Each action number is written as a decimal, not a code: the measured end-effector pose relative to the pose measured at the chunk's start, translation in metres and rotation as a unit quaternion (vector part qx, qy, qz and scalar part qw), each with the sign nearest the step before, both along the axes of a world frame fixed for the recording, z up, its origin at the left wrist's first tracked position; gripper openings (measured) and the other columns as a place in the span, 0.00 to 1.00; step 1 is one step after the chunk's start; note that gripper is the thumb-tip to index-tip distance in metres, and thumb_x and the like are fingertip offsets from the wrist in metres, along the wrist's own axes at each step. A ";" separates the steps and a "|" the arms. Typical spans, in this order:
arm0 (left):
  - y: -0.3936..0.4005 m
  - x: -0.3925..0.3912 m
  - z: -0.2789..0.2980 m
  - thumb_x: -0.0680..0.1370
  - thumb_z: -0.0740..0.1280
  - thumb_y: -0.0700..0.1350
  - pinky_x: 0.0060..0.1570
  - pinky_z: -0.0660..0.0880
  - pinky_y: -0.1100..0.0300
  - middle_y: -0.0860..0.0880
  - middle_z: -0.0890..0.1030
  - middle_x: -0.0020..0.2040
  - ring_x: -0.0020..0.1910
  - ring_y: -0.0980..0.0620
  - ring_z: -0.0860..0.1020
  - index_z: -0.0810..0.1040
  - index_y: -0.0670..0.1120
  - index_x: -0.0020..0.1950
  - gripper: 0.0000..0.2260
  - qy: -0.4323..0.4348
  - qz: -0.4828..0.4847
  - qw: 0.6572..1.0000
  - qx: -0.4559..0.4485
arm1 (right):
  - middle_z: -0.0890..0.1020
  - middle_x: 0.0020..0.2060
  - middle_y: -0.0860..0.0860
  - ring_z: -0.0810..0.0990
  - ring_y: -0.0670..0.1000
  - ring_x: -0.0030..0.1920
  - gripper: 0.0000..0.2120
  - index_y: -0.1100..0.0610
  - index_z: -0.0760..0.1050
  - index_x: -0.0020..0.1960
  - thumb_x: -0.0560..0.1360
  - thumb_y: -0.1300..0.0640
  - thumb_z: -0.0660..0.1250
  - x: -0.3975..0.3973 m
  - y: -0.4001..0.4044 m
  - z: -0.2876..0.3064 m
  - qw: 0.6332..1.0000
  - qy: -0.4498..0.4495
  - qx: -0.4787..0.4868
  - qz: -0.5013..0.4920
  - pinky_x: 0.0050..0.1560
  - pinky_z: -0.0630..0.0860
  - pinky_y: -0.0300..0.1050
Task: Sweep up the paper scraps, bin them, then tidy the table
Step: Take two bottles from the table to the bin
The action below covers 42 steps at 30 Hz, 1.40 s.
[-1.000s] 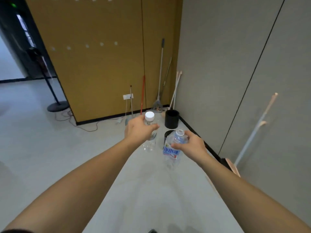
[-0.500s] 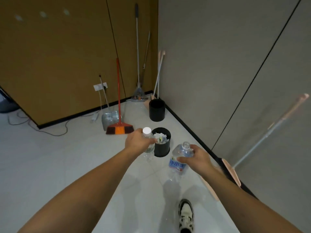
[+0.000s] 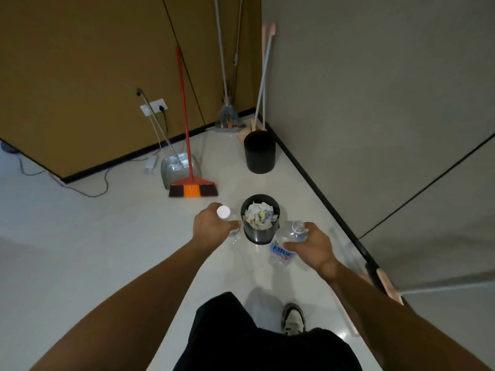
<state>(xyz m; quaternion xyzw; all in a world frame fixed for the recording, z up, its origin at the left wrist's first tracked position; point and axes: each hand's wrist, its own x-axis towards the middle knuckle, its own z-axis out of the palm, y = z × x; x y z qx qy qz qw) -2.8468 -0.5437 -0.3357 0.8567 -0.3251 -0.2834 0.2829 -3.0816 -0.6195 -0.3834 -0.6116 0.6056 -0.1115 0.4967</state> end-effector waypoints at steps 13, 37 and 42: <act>-0.177 0.101 -0.138 0.64 0.80 0.54 0.55 0.75 0.54 0.48 0.79 0.55 0.55 0.48 0.77 0.76 0.50 0.62 0.29 0.059 -0.061 0.991 0.102 | 0.78 0.48 0.49 0.78 0.51 0.49 0.28 0.57 0.73 0.61 0.66 0.52 0.79 0.118 -0.139 -0.088 0.992 0.104 0.059 -0.044 0.48 0.72 0.42; -0.233 0.142 -0.388 0.67 0.77 0.58 0.65 0.67 0.54 0.50 0.69 0.72 0.71 0.49 0.67 0.61 0.51 0.76 0.42 0.064 -0.288 0.924 0.244 | 0.75 0.69 0.55 0.71 0.57 0.71 0.40 0.53 0.60 0.78 0.73 0.43 0.73 0.167 -0.170 -0.314 0.955 0.198 0.193 -0.102 0.72 0.66 0.54; -0.263 0.129 -0.314 0.66 0.77 0.57 0.53 0.69 0.58 0.48 0.74 0.65 0.62 0.48 0.73 0.66 0.49 0.73 0.39 0.039 -0.361 0.912 0.189 | 0.70 0.74 0.53 0.68 0.56 0.73 0.43 0.52 0.59 0.79 0.71 0.45 0.75 0.160 -0.171 -0.246 0.959 0.196 0.178 -0.103 0.69 0.66 0.50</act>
